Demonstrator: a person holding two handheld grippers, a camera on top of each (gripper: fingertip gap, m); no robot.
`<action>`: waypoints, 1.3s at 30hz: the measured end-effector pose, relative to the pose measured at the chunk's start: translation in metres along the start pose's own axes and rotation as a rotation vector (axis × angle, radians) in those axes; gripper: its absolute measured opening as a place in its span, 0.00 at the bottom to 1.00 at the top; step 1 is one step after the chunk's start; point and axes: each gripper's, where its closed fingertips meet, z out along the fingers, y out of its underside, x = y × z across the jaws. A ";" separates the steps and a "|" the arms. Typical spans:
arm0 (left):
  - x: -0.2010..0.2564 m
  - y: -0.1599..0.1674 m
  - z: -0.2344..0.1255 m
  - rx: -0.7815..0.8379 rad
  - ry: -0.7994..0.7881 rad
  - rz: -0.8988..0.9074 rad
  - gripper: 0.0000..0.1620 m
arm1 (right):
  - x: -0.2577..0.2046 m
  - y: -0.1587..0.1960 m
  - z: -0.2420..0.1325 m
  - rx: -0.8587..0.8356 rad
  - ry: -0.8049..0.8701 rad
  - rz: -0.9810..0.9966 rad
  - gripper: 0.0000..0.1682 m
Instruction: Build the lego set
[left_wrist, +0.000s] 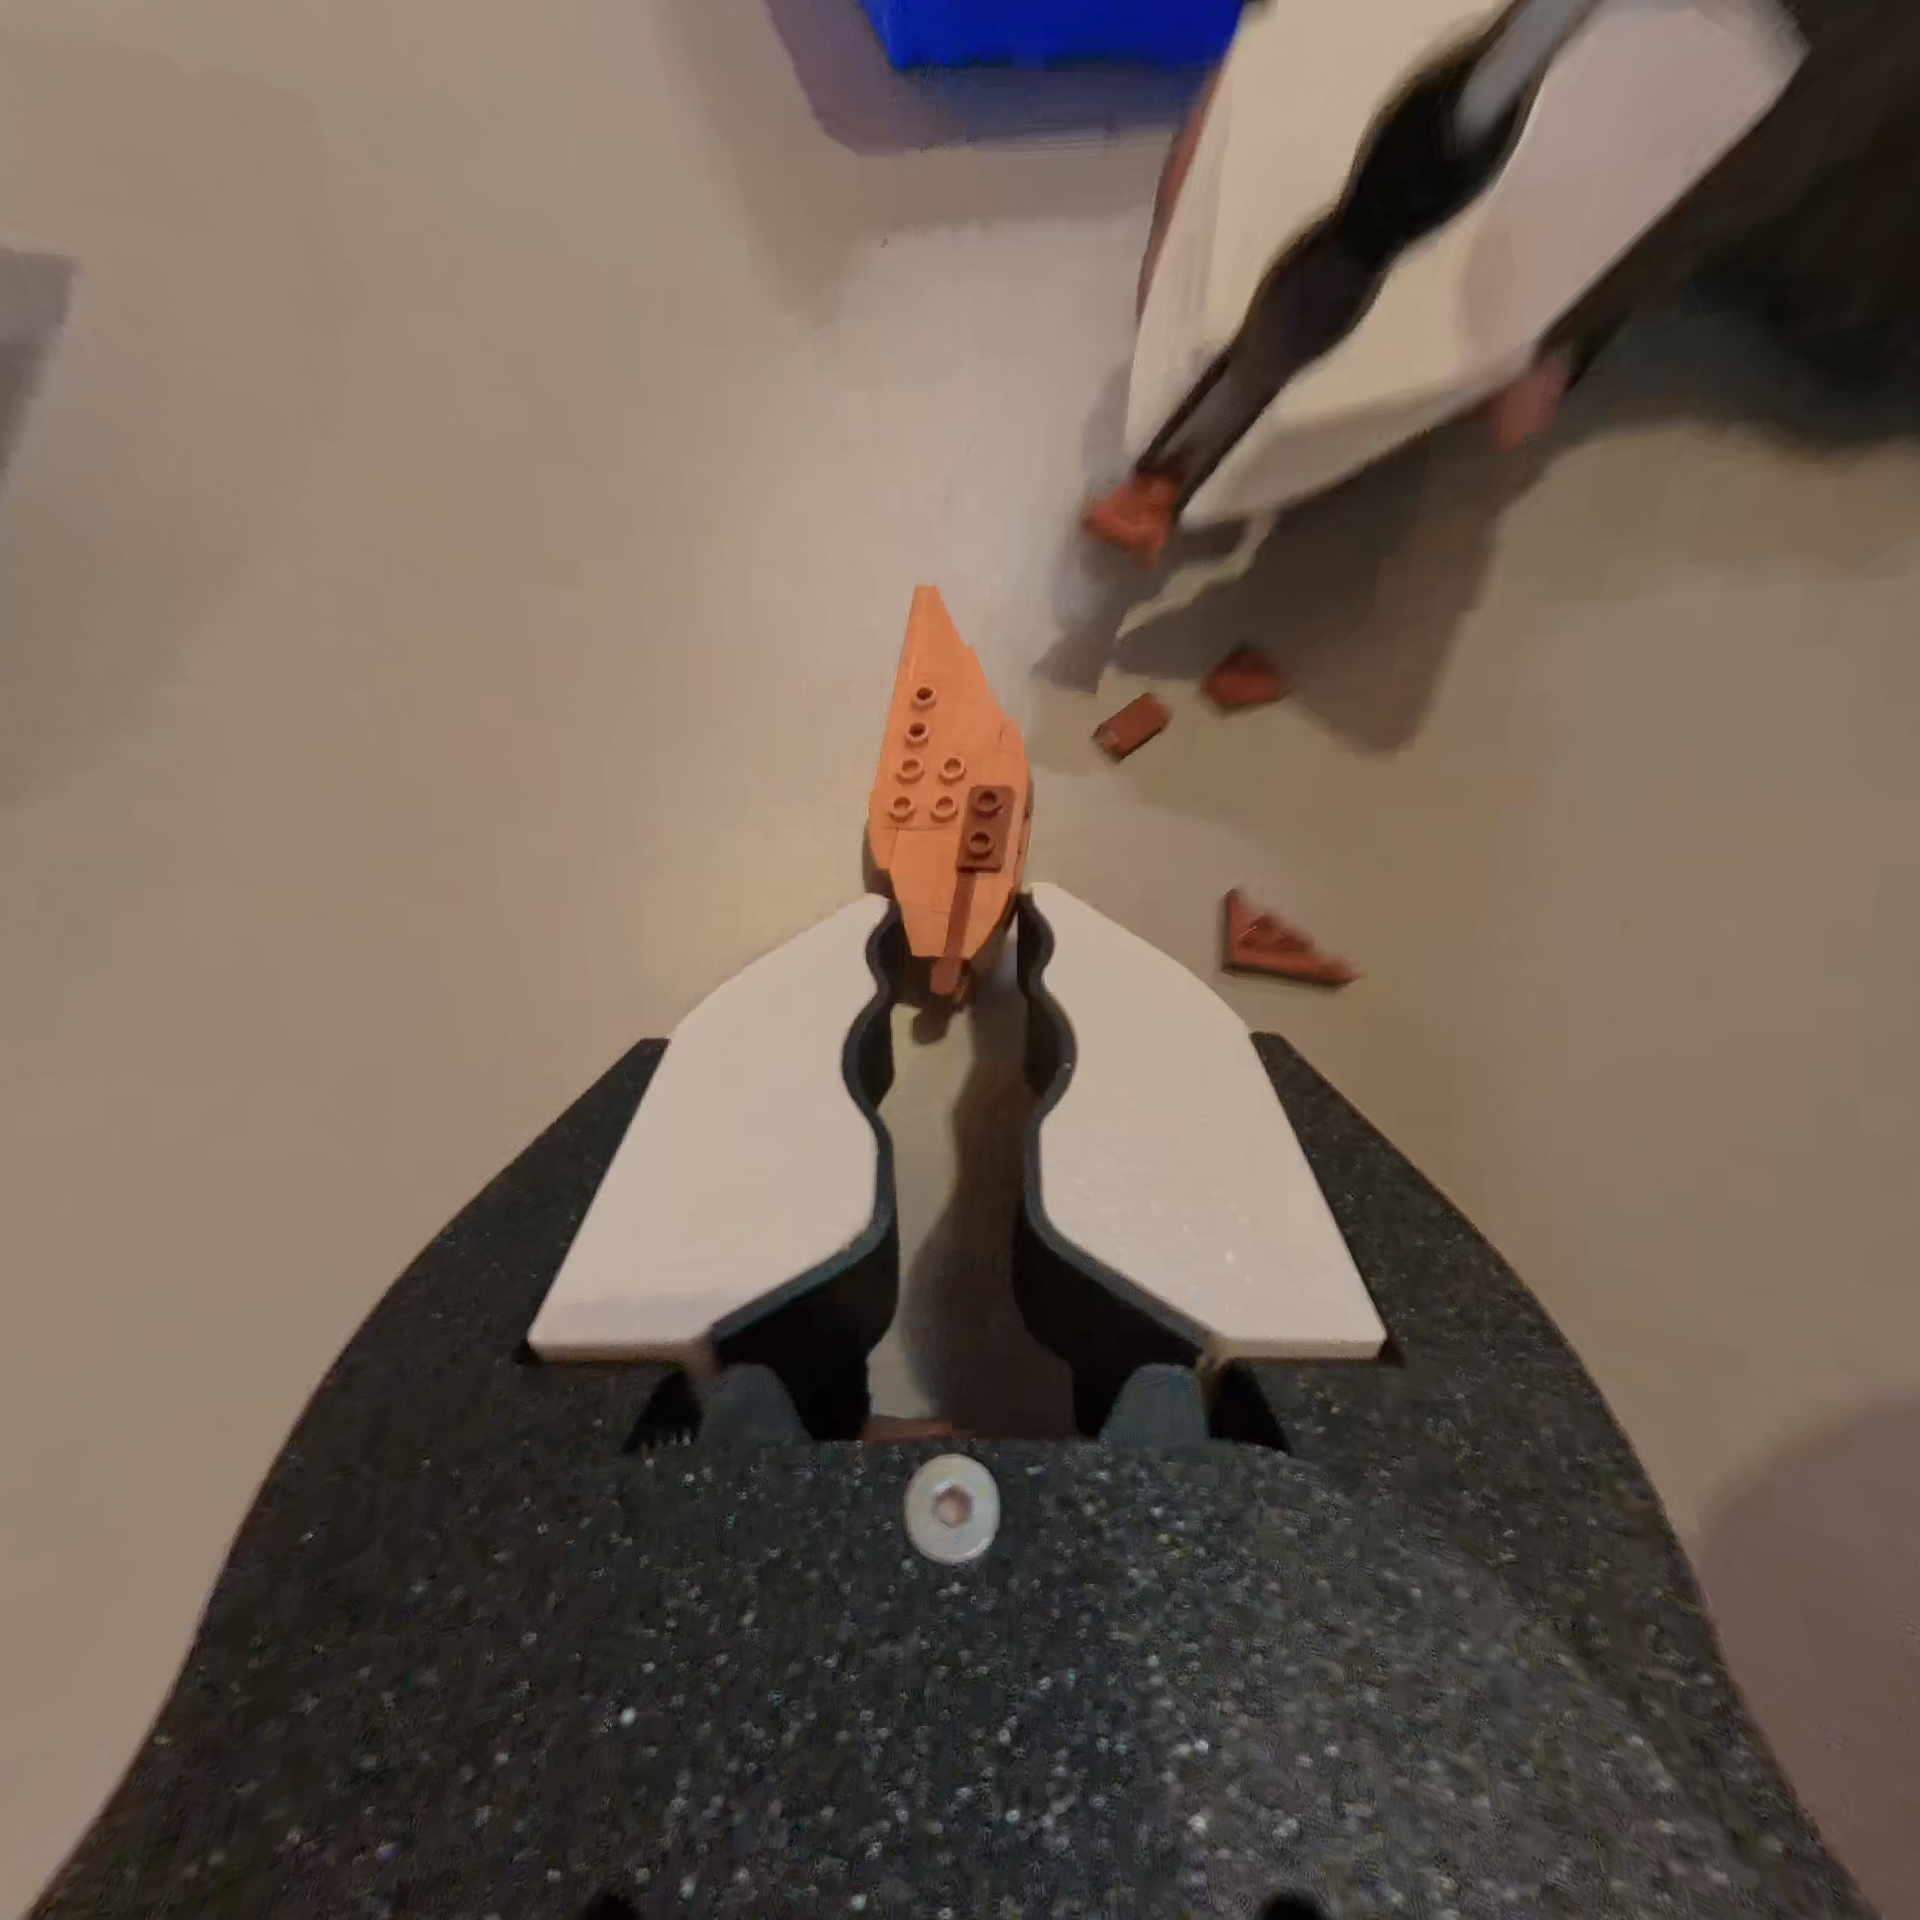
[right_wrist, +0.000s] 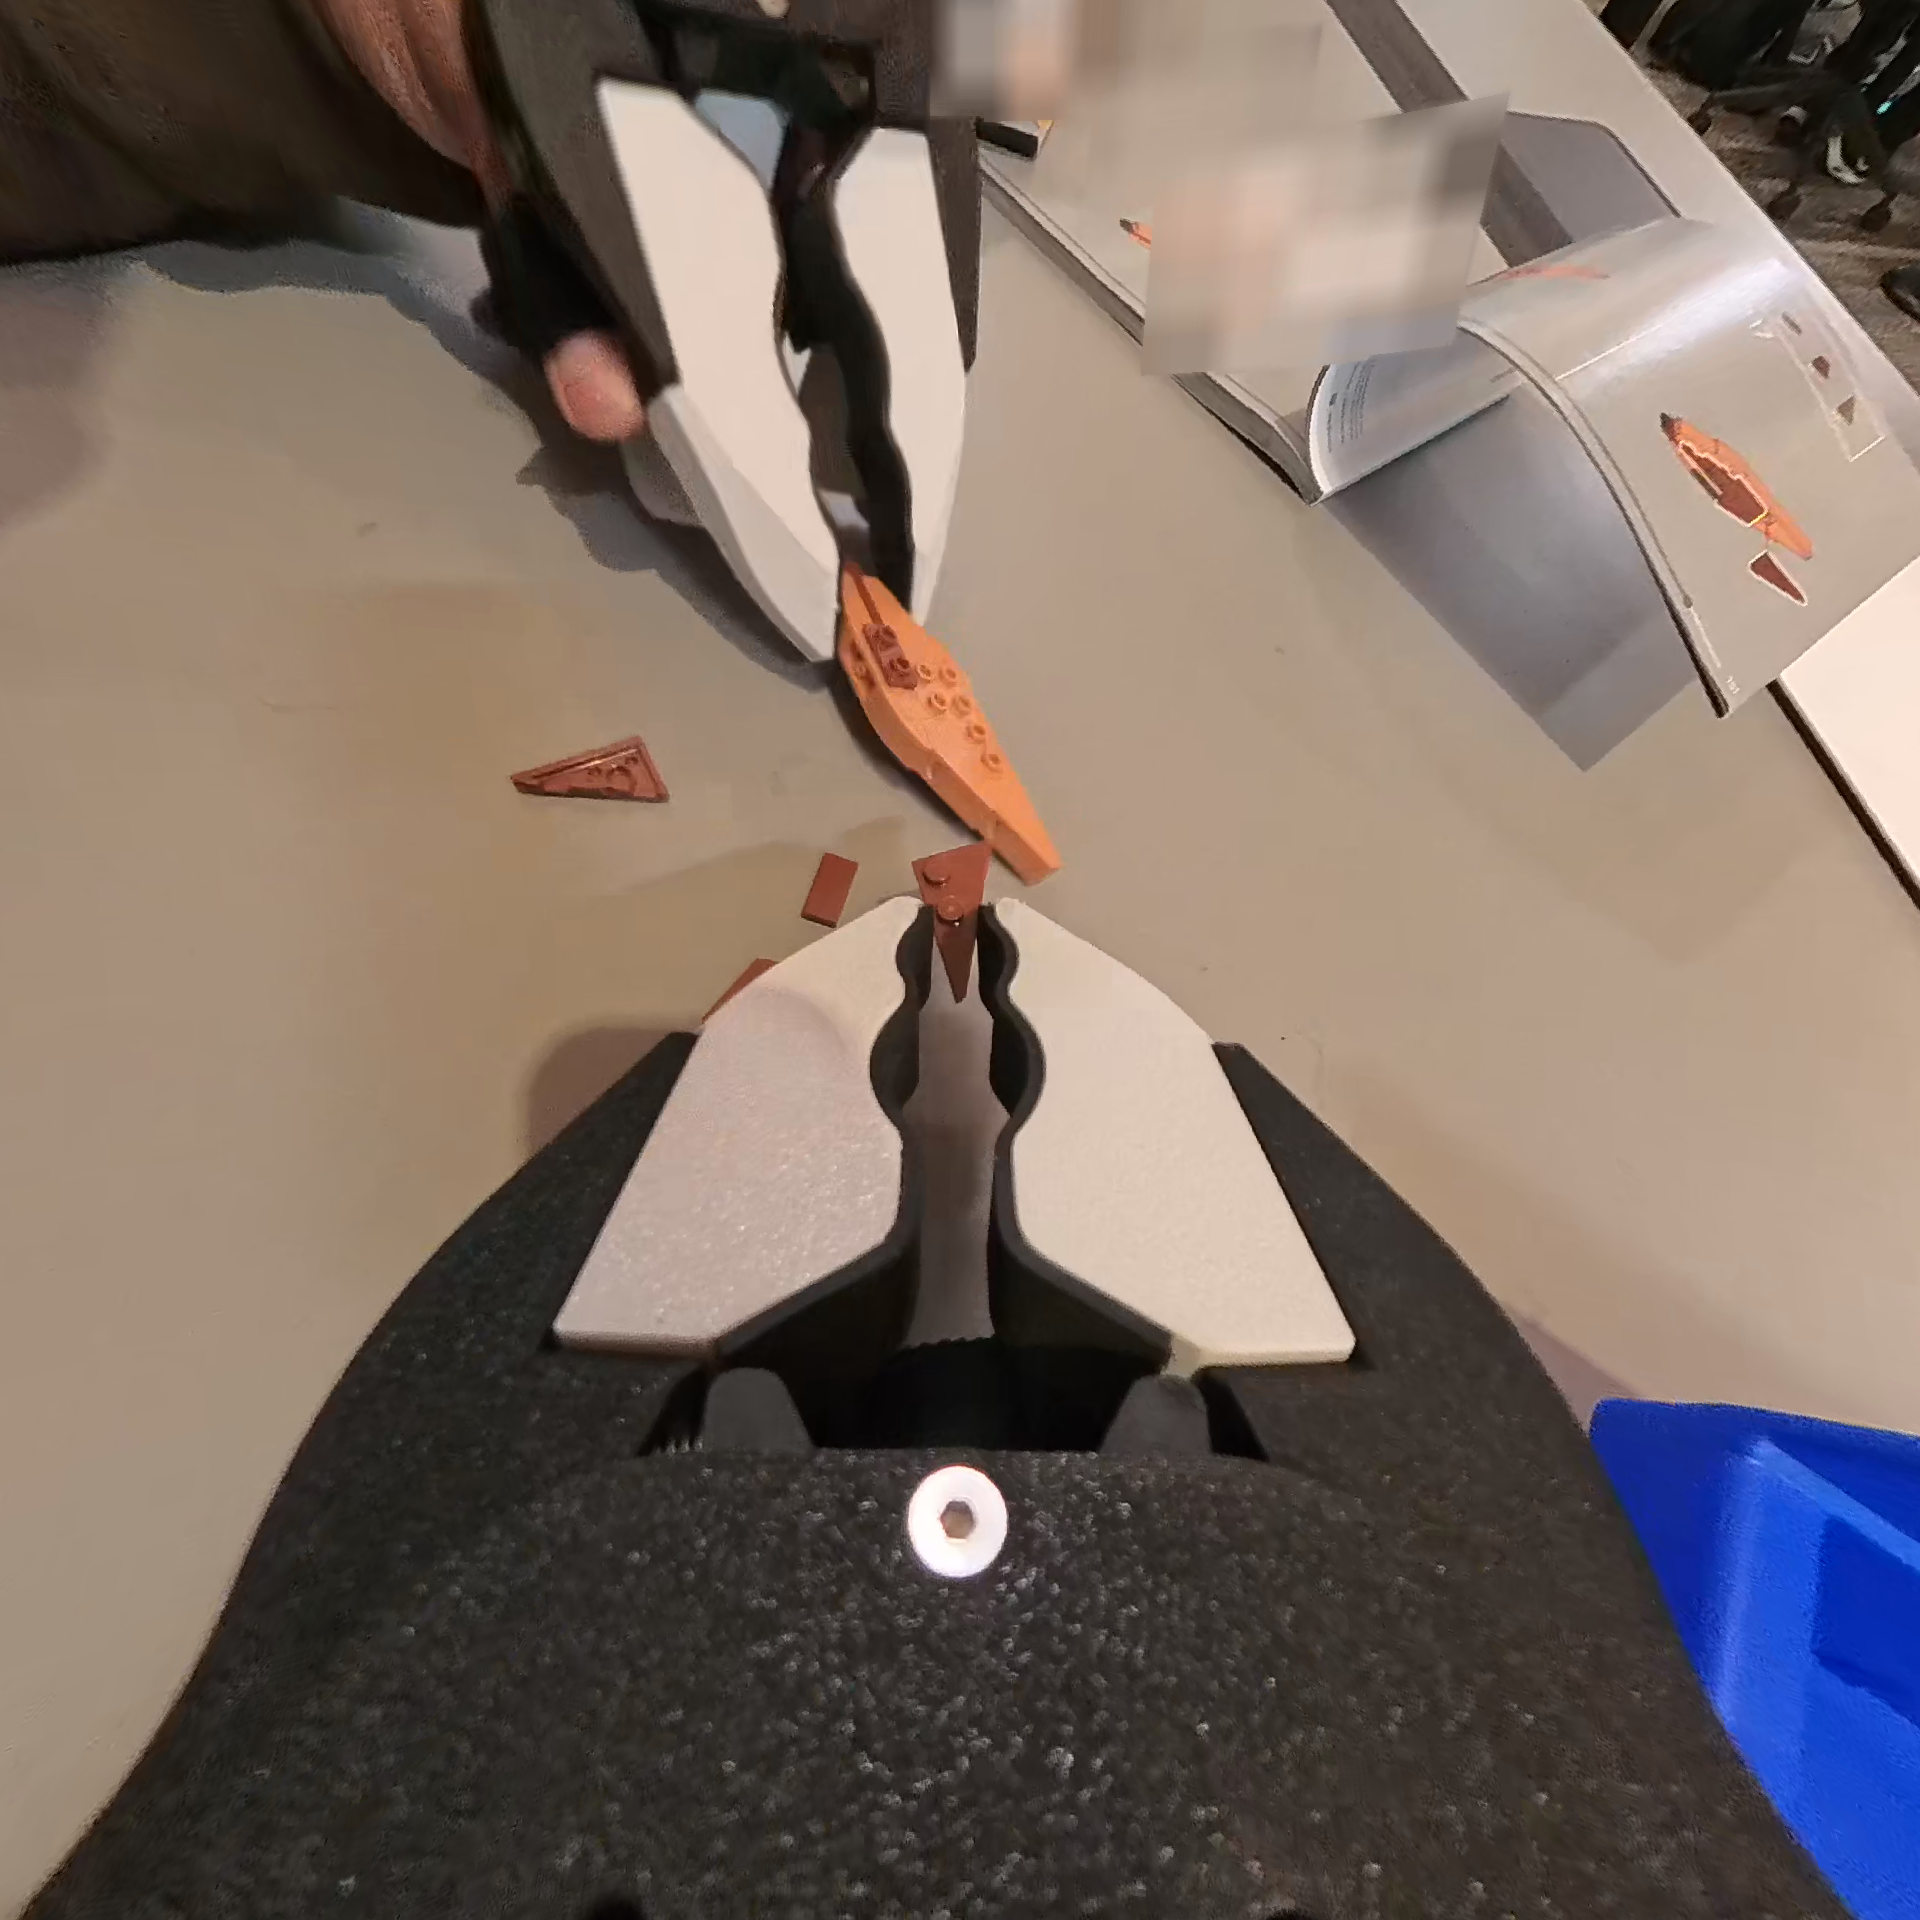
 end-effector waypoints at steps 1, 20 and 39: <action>0.004 -0.006 -0.003 0.041 0.063 -0.090 0.13 | 0.000 0.000 0.000 0.002 0.000 0.001 0.04; -0.008 -0.037 -0.032 0.363 0.412 -0.697 0.13 | -0.010 0.015 0.017 -0.124 0.030 -0.183 0.05; -0.010 -0.039 -0.028 0.368 0.342 -0.658 0.13 | -0.005 0.010 0.012 -0.068 0.027 -0.144 0.13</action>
